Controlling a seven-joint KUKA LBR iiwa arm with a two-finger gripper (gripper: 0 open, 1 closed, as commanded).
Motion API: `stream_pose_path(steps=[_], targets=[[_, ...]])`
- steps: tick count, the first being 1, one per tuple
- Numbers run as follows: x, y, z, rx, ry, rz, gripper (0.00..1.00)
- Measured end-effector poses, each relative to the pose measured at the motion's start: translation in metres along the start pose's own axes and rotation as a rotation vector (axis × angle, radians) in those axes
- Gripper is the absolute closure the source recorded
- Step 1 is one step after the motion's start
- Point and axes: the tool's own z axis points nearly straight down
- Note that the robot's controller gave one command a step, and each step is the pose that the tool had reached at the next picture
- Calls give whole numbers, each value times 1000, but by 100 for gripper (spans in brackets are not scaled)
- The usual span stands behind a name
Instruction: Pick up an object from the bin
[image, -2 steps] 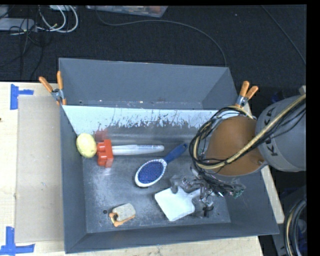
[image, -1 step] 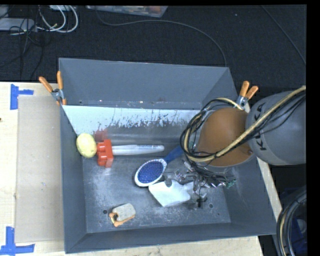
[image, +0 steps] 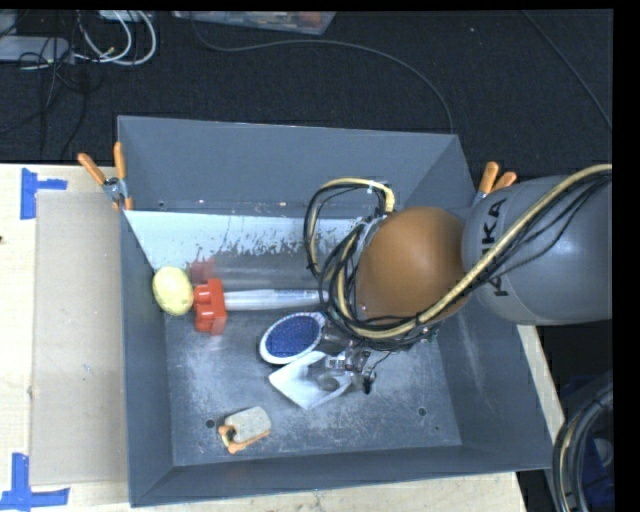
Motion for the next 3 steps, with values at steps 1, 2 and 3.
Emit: stream_pose_path(steps=[1, 2, 3], targets=[[0, 0, 0, 0, 0, 1, 100], [3, -7, 4, -2, 0, -16, 100], [2, -15, 11, -3, 1, -29, 100]])
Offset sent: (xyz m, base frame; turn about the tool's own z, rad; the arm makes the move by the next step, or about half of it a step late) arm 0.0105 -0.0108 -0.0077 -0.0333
